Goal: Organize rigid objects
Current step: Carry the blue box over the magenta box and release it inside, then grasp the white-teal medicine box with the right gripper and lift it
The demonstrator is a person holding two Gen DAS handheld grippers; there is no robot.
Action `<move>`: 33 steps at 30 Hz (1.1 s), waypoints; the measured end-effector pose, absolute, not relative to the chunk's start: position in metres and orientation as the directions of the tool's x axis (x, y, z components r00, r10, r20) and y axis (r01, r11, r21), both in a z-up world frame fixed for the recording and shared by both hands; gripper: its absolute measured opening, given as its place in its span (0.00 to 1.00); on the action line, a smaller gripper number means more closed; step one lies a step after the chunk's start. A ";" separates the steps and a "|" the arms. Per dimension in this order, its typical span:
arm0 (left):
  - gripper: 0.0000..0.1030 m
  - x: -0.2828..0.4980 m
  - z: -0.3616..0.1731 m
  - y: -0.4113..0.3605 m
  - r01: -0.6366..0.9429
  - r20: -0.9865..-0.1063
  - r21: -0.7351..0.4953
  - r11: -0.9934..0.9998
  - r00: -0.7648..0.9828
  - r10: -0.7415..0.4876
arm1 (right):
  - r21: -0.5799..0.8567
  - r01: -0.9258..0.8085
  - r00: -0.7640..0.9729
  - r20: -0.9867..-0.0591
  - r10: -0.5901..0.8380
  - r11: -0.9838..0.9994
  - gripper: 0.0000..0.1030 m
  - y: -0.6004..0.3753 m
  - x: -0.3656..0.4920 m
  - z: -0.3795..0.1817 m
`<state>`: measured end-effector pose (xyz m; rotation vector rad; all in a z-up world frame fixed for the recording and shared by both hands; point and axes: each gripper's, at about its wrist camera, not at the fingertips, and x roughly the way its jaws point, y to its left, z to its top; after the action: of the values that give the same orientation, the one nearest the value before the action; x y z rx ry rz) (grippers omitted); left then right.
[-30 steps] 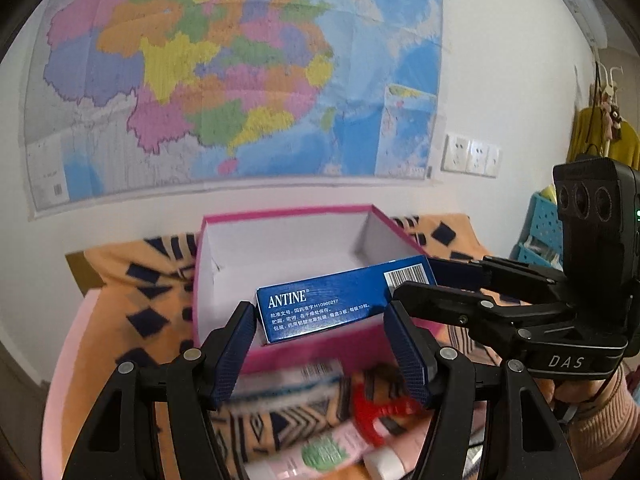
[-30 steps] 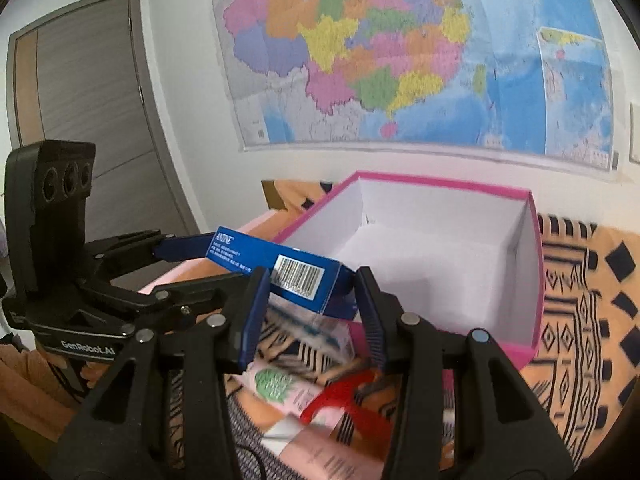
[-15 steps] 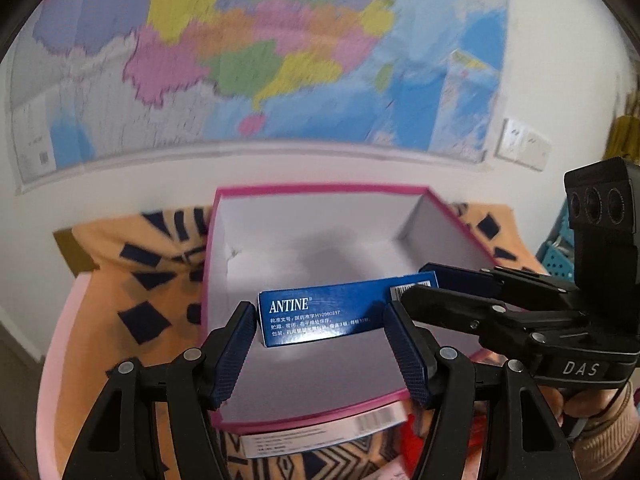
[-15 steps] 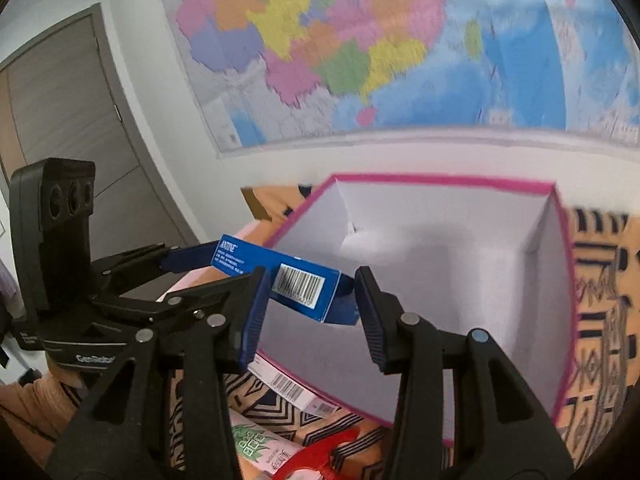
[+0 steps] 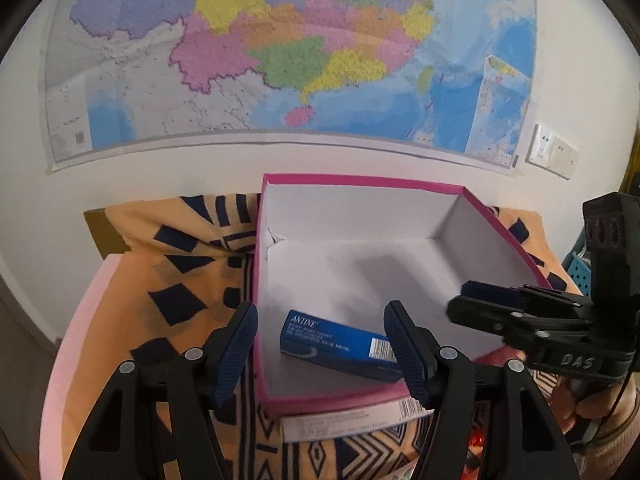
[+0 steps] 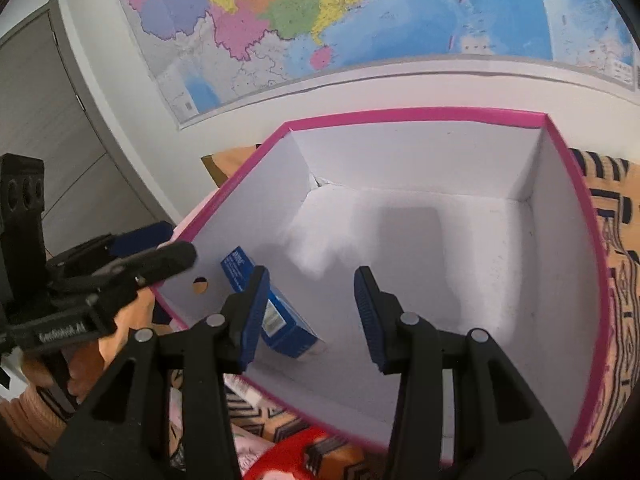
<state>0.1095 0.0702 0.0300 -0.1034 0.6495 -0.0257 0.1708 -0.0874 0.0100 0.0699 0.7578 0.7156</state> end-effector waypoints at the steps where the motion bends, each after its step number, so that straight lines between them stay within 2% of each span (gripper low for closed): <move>1: 0.65 0.105 0.030 0.072 -0.009 -0.596 -0.107 0.994 0.801 -0.057 | 0.304 -0.578 0.505 -0.596 0.624 0.758 0.45 -0.090 0.165 0.012; 9: 0.67 0.067 0.026 0.084 0.007 -0.567 -0.138 0.990 0.819 -0.084 | 0.274 -0.672 0.492 -0.528 0.692 0.688 0.45 -0.099 0.109 0.032; 17: 0.67 0.059 -0.007 0.087 0.006 -0.637 -0.173 0.985 0.762 -0.117 | 0.325 -0.655 0.422 -0.591 0.687 0.682 0.46 -0.093 0.096 0.003; 33: 0.65 0.079 -0.030 0.074 0.065 -0.676 -0.223 0.973 0.708 -0.202 | 0.372 -0.610 0.398 -0.619 0.677 0.700 0.46 -0.075 0.110 -0.028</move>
<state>0.0793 0.0739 -0.0297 -0.1880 0.7705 -0.1490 0.1095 -0.0752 -0.0284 0.0902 0.8267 0.8159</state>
